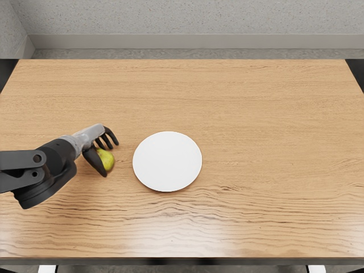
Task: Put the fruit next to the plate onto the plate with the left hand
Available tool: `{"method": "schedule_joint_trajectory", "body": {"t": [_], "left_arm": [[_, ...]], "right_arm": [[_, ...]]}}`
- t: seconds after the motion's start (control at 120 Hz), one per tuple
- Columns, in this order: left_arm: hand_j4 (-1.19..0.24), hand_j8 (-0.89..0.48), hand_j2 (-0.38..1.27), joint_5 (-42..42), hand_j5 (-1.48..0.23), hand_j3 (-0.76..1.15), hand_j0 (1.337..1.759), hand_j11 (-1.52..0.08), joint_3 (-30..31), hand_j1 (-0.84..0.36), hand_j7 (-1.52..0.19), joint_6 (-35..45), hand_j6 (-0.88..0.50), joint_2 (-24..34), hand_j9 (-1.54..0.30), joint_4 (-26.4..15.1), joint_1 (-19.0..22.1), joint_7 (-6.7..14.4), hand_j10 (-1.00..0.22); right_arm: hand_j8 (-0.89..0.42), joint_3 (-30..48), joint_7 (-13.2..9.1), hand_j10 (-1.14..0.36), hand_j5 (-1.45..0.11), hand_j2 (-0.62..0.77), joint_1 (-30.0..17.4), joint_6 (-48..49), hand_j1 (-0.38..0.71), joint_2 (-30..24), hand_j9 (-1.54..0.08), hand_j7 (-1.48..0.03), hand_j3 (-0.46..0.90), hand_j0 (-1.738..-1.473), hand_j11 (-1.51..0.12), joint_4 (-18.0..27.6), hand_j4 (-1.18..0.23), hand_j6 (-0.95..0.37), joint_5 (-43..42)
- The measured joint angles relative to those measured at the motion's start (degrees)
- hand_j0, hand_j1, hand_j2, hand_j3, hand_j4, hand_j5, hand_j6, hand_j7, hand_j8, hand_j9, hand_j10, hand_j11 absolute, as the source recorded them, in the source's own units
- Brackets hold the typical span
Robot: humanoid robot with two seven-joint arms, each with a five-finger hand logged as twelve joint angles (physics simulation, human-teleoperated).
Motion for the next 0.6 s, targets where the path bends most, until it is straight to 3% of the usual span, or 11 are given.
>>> {"method": "schedule_joint_trajectory", "body": {"t": [0.333, 0.5, 0.6], "left_arm": [[-0.60, -0.60, 0.37, -0.10, -0.81, 0.00, 1.654, -0.81, -0.09, -0.13, -0.81, -0.24, -0.60, -0.06, -0.81, -0.02, -0.02, 0.02, -0.61], [-0.66, -0.57, 0.44, -0.01, -0.91, 0.00, 1.653, -0.89, -0.23, -0.16, -0.90, -0.33, -0.63, -0.49, -0.89, -0.03, -0.02, 0.03, -0.70], [-0.66, -0.51, 0.67, 0.05, -0.98, 0.00, 1.654, -0.93, -0.28, -0.24, -0.95, -0.38, -0.63, -0.67, -0.94, 0.01, -0.04, -0.03, -0.68]], "right_arm": [[0.00, 0.00, 0.00, 0.00, 0.00, 0.00, 0.00, -0.01, -0.35, 0.00, 0.00, 0.00, 0.00, -1.658, 0.00, 0.00, 0.00, 0.00, 0.00], [0.00, 0.00, 0.00, 0.00, 0.00, 0.00, 0.00, 0.00, -0.35, 0.00, 0.00, 0.00, 0.00, -1.658, 0.00, 0.00, 0.00, 0.00, 0.00], [0.00, -0.01, 0.00, 0.00, 0.00, 0.00, 0.00, 0.00, -0.35, 0.00, 0.00, 0.00, 0.00, -1.658, 0.00, 0.00, 0.00, 0.00, 0.00]]}}
